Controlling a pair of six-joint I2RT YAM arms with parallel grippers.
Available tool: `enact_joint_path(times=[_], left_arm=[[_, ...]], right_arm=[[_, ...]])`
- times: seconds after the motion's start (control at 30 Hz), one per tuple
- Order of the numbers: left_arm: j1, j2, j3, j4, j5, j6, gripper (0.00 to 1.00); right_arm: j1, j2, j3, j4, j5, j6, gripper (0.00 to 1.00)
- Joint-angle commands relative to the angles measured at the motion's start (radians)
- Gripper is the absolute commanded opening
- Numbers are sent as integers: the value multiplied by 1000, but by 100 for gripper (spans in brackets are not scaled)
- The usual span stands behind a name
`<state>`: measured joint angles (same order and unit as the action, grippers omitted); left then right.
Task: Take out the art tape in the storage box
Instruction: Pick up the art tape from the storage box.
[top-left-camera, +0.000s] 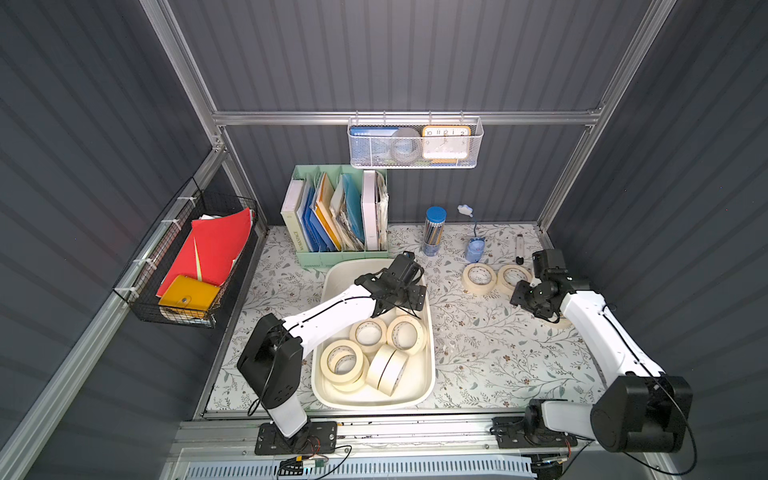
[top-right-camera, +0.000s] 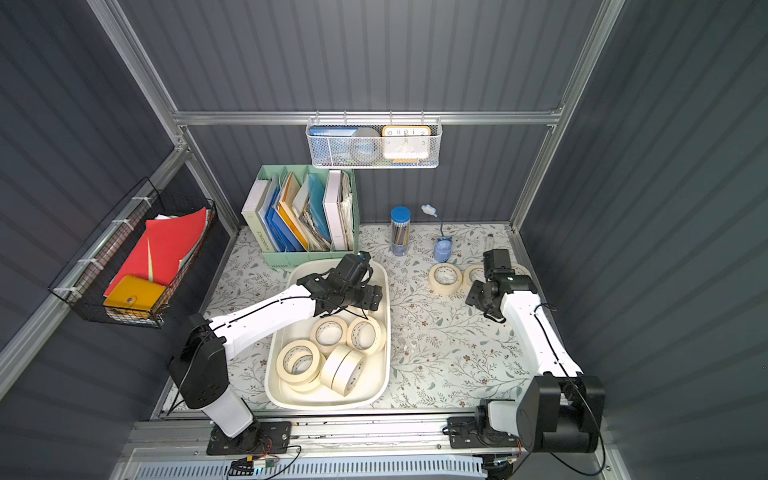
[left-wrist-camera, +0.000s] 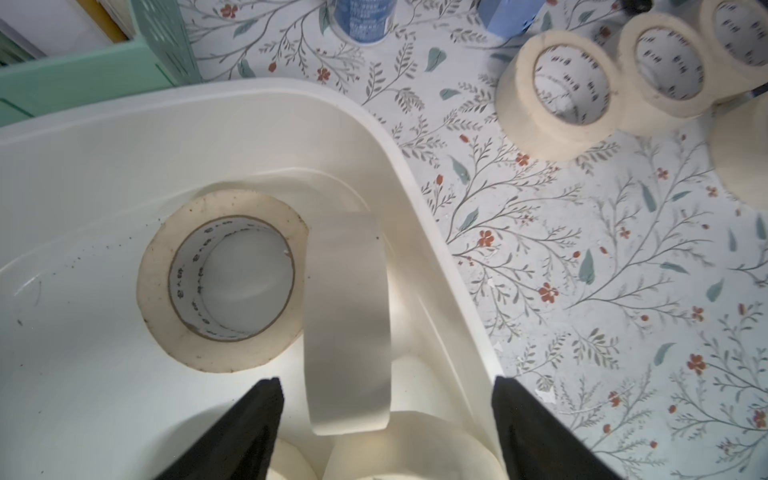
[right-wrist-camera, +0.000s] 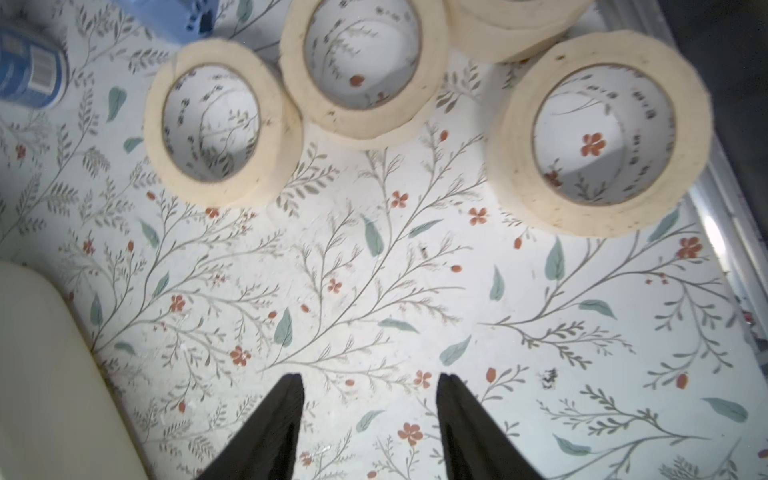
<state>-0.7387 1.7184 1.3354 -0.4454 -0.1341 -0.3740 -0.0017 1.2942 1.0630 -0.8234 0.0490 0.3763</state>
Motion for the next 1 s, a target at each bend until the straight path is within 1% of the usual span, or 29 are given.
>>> enact_joint_path(times=[0.0, 0.1, 0.17, 0.27, 0.37, 0.47, 0.53, 0.57, 0.63, 0.73, 0.77, 0.83, 0.97], left_arm=[[4, 10, 18, -22, -35, -12, 85], [5, 31, 12, 1, -31, -18, 83], [4, 47, 6, -11, -11, -31, 79], [5, 64, 0, -4, -12, -40, 73], [4, 80, 4, 2, 3, -48, 68], [5, 97, 11, 2, 3, -50, 58], [5, 97, 12, 1, -3, -54, 49], [5, 94, 11, 2, -6, -55, 45], [5, 84, 13, 0, -12, -51, 42], [6, 65, 22, -15, -31, -46, 36], [6, 54, 25, -20, -46, -45, 33], [13, 25, 28, -34, -77, -44, 30], [56, -61, 6, -34, -112, -44, 30]], right_arm=[[58, -23, 45, -74, -21, -5, 58], [113, -26, 51, -88, -26, -1, 58], [147, -26, 51, -90, -31, 2, 58], [178, -23, 48, -88, -52, -2, 58], [186, -17, 42, -66, -119, -25, 58], [190, -6, 41, -47, -213, -45, 58], [205, -3, 45, -44, -238, -54, 58], [215, -3, 49, -43, -243, -56, 58], [232, 0, 63, -40, -261, -60, 58], [252, 16, 91, -27, -287, -59, 58], [259, 24, 103, -20, -331, -55, 58], [280, 39, 123, 1, -353, -43, 57], [325, 70, 149, 65, -380, -19, 57]])
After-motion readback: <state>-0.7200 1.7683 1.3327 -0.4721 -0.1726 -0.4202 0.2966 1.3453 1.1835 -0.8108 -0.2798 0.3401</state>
